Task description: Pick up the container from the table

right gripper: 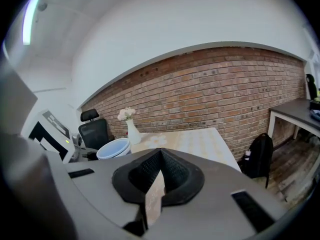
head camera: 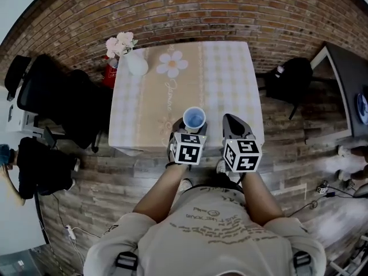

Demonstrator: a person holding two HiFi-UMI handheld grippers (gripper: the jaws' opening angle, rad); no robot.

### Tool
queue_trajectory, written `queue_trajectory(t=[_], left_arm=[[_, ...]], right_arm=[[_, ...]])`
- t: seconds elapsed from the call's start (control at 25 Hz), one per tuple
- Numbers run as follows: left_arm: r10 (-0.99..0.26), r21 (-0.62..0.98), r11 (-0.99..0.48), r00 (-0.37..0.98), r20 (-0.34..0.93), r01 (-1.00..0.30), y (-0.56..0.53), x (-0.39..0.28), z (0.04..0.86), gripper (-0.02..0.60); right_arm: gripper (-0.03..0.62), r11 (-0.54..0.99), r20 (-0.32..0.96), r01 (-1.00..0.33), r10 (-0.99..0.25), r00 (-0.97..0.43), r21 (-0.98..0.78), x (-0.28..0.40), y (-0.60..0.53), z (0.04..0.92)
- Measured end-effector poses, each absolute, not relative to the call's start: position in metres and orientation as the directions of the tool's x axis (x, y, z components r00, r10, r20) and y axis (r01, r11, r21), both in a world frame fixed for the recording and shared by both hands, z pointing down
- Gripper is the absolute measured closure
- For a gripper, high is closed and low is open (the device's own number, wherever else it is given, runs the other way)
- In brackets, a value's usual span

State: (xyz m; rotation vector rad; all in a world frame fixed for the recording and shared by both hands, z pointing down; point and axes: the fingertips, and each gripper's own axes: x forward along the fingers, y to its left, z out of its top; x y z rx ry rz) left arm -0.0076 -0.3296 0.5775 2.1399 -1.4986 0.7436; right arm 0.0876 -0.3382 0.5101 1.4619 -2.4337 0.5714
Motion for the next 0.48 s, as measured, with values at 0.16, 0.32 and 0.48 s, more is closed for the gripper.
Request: queue_trajectory(t=[0.16, 0.32, 0.48], left_arm=[[-0.743, 0.049, -0.309, 0.273, 0.611, -0.95, -0.329, -0.019, 0.554, 0.312], [-0.759, 0.04, -0.264, 0.233, 0.608, -0.964, -0.324, -0.034, 0.529, 0.313], [-0.773, 0.041, -0.208, 0.189, 0.606, -0.977, -0.32, -0.046, 0.513, 0.313]], right_arm=[[0.592, 0.463, 0.366, -0.861, -0.779, -0.509, -0.21, 0.07, -0.349, 0.499], [0.593, 0.509, 0.338, -0.836, -0.765, -0.548, -0.205, 0.053, -0.356, 0.487], [0.592, 0.559, 0.318, -0.808, -0.743, -0.588, -0.188, 0.04, -0.359, 0.476]])
